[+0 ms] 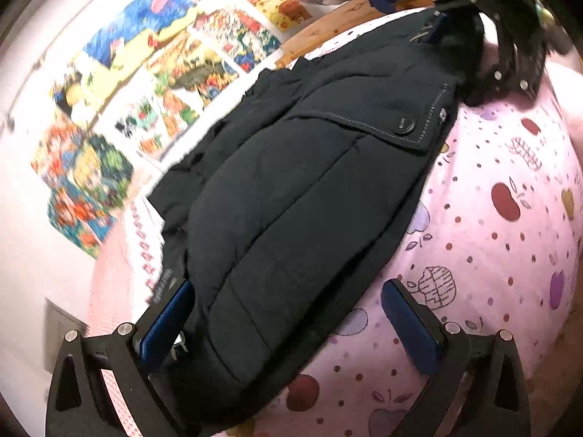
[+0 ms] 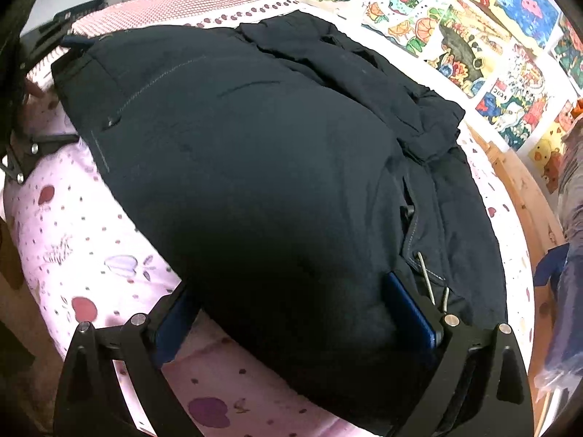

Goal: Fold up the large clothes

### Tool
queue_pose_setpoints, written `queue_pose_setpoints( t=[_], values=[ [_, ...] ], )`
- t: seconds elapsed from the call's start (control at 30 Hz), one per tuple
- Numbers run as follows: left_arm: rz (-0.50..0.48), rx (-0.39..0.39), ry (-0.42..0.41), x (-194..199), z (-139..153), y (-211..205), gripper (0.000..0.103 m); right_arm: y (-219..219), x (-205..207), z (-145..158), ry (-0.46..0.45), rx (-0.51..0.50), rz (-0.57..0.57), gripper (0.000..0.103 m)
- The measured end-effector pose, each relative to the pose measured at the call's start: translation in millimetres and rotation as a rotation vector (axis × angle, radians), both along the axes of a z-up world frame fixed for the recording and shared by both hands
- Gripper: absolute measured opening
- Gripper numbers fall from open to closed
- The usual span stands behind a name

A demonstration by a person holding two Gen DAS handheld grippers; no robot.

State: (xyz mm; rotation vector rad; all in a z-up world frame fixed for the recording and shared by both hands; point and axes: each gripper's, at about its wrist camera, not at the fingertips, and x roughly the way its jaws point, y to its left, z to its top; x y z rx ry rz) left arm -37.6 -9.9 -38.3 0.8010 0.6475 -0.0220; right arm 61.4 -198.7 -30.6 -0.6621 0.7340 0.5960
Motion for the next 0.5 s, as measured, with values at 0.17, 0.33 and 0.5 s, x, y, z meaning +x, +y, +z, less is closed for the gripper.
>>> queue_pose_setpoints(
  t=[0.17, 0.33, 0.5],
  values=[
    [0.009, 0.029, -0.033, -2, 1, 0, 0.103, -3, -5, 1, -0.063, -0.027, -0.022, 0.096],
    [0.043, 0.029, -0.059, 1, 5, 6, 0.103, -6, -10, 4, -0.141, -0.054, -0.042, 0.094],
    [0.020, 0.054, -0.070, -1, 4, 7, 0.095, -7, -19, -1, -0.178, -0.063, -0.051, 0.092]
  ],
)
